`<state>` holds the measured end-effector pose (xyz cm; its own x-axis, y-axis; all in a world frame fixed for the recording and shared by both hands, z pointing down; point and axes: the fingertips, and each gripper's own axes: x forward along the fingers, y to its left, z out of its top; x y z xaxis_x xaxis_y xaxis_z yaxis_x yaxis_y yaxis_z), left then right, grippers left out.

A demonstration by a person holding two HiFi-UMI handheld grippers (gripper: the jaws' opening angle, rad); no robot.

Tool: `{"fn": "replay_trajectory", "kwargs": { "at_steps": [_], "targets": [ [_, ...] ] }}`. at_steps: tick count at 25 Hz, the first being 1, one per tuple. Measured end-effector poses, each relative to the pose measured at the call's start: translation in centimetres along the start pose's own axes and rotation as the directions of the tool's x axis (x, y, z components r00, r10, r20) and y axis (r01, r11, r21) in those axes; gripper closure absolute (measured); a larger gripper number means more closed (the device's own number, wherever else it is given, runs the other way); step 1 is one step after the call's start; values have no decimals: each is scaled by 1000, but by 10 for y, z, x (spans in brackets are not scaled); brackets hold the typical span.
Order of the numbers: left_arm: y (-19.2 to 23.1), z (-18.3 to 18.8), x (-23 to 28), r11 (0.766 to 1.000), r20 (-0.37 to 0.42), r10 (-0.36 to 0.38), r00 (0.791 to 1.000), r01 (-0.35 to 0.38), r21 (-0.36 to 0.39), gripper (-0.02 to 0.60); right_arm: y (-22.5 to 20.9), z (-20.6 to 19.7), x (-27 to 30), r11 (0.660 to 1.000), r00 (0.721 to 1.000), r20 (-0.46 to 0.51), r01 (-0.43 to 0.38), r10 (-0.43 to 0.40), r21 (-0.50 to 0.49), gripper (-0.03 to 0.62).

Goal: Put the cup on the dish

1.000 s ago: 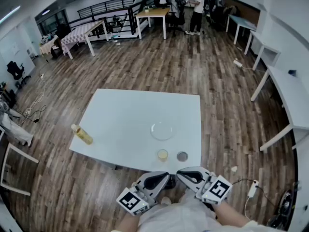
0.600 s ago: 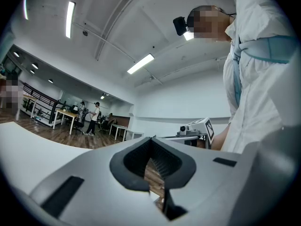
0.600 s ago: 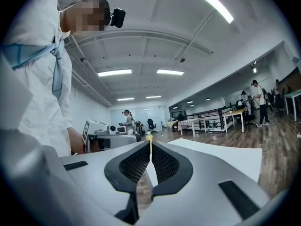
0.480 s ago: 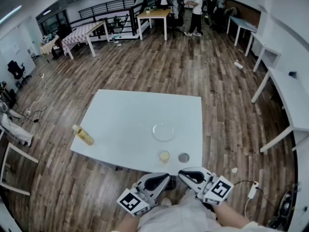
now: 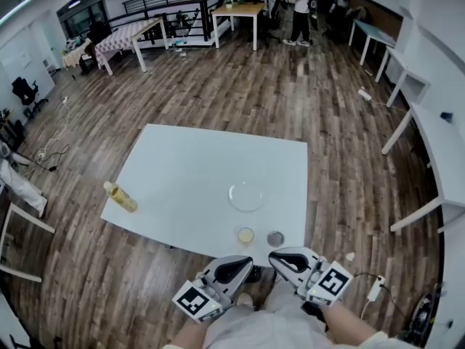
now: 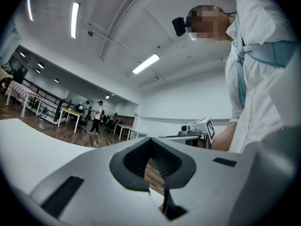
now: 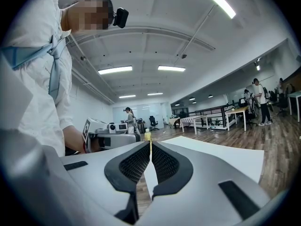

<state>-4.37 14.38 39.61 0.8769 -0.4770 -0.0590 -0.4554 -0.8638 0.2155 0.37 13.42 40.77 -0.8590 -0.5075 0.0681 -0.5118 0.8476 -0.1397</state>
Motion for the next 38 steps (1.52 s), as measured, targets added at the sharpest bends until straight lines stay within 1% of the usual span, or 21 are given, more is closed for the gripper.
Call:
{"fn": "replay_trajectory", "kwargs": {
  "at_steps": [6, 12, 18, 24, 25, 27, 31, 33, 36, 38],
  "targets": [
    [14, -5, 16, 999, -2, 33, 999, -34, -24, 580, -26, -1, 8, 999, 999, -19, -33, 33, 17, 560],
    [27, -6, 34, 996, -19, 72, 997, -73, -46, 580, -50, 7, 15, 997, 997, -24, -79, 80, 24, 560],
    [45, -5, 47, 994, -34, 110, 993, -111, -23, 580, -71, 13, 25, 993, 993, -22, -119, 119, 18, 560],
    [62, -10, 48, 991, -47, 133, 990, -133, 5, 578, -78, 9, 30, 990, 989, -35, -140, 140, 6, 560],
    [64, -13, 48, 991, -54, 137, 989, -137, 10, 570, -78, 8, 31, 990, 989, -37, -144, 144, 3, 560],
    [68, -19, 46, 989, -74, 145, 987, -144, 18, 518, -77, 6, 32, 989, 988, -43, -148, 149, 5, 560],
    [76, -33, 46, 988, -110, 154, 982, -150, 42, 477, -76, 1, 30, 988, 987, -60, -151, 152, 11, 560],
    [80, -42, 47, 986, -137, 163, 977, -156, 60, 431, -76, -1, 29, 988, 986, -65, -153, 153, 11, 560],
    [86, -54, 50, 982, -165, 182, 969, -170, 82, 334, -78, -2, 29, 988, 986, -63, -152, 153, 15, 560],
    [89, -59, 52, 980, -174, 188, 967, -173, 98, 313, -80, -3, 28, 988, 986, -71, -151, 151, 18, 560]
  ]
}}
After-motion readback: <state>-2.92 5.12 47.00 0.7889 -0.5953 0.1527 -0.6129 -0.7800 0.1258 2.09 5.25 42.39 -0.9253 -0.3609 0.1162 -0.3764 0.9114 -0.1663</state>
